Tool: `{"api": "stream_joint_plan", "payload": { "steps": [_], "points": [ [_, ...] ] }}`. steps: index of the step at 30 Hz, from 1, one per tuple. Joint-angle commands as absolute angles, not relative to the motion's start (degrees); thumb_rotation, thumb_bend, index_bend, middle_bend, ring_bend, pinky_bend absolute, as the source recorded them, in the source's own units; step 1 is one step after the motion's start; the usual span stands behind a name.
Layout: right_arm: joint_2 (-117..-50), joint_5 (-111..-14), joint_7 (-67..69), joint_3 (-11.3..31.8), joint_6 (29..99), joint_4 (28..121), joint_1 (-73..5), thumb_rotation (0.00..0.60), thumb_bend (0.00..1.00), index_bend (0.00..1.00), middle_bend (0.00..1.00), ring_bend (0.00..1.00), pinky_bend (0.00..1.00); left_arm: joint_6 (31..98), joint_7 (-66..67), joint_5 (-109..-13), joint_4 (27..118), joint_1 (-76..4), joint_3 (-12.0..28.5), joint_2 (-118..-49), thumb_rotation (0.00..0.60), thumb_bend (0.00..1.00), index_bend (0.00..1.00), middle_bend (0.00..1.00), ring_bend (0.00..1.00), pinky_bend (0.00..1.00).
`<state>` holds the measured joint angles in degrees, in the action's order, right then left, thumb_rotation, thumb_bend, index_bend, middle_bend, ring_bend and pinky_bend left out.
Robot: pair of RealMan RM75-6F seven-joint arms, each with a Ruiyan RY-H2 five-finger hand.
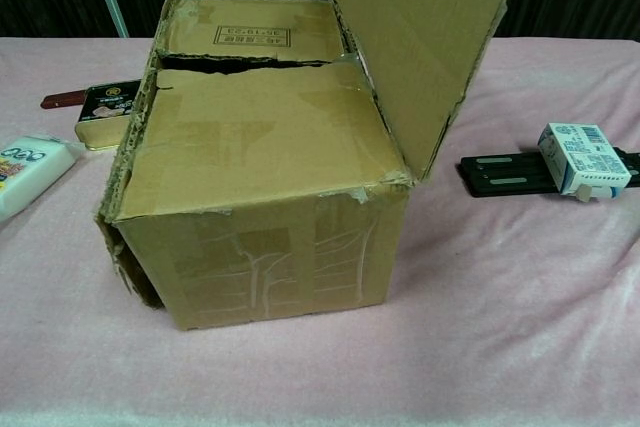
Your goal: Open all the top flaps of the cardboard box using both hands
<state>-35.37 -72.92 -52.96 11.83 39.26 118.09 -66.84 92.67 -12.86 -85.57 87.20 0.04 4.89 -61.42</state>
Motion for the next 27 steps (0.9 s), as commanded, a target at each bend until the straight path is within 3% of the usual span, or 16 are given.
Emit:
{"api": "stream_joint_plan", "payload": {
  "steps": [1, 7, 12, 19, 25, 27],
  "points": [
    [-32.1, -72.6, -52.5, 11.7, 36.4, 119.2, -66.6, 0.6, 0.34, 0.29, 0.21, 0.16, 0.24, 92.6, -13.0, -85.4, 87.2, 0.0, 4.9, -61.4, 0.6, 0.28, 0.02, 0.02, 0.0, 0.06],
    [-27.8, -74.2, -51.6, 11.5, 32.8, 119.4, -65.8, 0.6, 0.33, 0.29, 0.21, 0.16, 0.24, 92.6, -13.1, -85.5, 87.2, 0.0, 4.9, -61.3, 0.6, 0.28, 0.02, 0.02, 0.0, 0.06],
    [-25.7, -75.4, -51.0, 11.0, 33.8, 119.5, -62.7, 0.6, 0.33, 0.27, 0.21, 0.16, 0.24, 92.4, -12.8, -85.4, 87.2, 0.0, 4.9, -61.3, 0.6, 0.28, 0.02, 0.02, 0.0, 0.06],
    [-29.8, -75.6, -50.2, 7.8, 49.6, 120.6, -50.6, 0.6, 0.33, 0.21, 0.19, 0.15, 0.24, 91.6, -11.5, -86.8, 87.0, -0.3, 3.9, -60.8, 0.6, 0.28, 0.02, 0.02, 0.0, 0.07],
    [-40.3, -73.8, -50.6, 4.0, 68.4, 119.1, -36.8, 0.6, 0.33, 0.01, 0.04, 0.02, 0.23, 92.2, -5.8, -89.7, 88.2, -0.8, 2.9, -60.2, 0.6, 0.28, 0.02, 0.02, 0.0, 0.07],
    [-43.5, -72.6, -49.5, 3.8, 73.4, 118.6, -33.4, 0.6, 0.33, 0.0, 0.02, 0.01, 0.23, 92.1, -4.4, -89.8, 89.8, -1.0, 3.0, -59.8, 0.6, 0.28, 0.02, 0.02, 0.0, 0.07]
  ]
}}
